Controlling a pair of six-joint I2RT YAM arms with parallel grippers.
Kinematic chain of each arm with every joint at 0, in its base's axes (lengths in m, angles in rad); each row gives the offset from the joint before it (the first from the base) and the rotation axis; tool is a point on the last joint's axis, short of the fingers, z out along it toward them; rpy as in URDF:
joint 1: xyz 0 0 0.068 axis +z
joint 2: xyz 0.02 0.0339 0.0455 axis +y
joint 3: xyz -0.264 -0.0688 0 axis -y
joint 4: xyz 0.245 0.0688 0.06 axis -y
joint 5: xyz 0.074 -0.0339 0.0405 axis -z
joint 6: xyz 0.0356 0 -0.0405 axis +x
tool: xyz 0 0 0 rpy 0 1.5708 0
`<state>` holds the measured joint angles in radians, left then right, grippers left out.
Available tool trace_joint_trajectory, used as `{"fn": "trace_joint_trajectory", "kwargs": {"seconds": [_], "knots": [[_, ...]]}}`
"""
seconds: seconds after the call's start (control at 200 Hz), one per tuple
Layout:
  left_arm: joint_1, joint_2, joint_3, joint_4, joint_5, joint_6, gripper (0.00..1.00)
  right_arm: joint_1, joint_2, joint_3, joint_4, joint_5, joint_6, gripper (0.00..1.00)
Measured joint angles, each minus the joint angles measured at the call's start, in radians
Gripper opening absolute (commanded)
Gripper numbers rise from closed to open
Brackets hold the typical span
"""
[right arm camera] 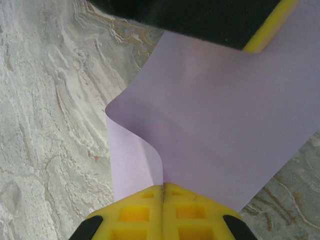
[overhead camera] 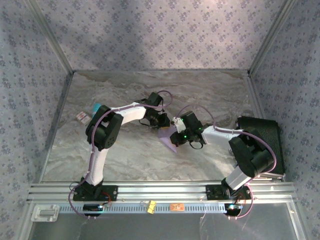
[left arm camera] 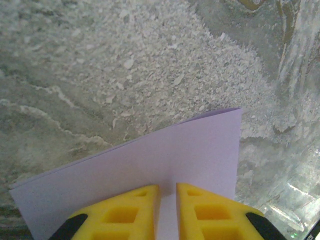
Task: Fold a paper plane with a square sheet of paper (pick it up from the middle)
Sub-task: Third fold the triangle at the center of the table.
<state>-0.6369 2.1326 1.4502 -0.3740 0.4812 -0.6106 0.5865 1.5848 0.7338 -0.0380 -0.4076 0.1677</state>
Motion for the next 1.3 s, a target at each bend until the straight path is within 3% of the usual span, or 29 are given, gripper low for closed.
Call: {"fn": "trace_joint_trajectory", "kwargs": {"seconds": [1.299], "knots": [[0.000,-0.001,-0.007,0.010,0.001,-0.003,0.18,0.000,0.000,-0.020,-0.001,0.056,0.027,0.02]]}}
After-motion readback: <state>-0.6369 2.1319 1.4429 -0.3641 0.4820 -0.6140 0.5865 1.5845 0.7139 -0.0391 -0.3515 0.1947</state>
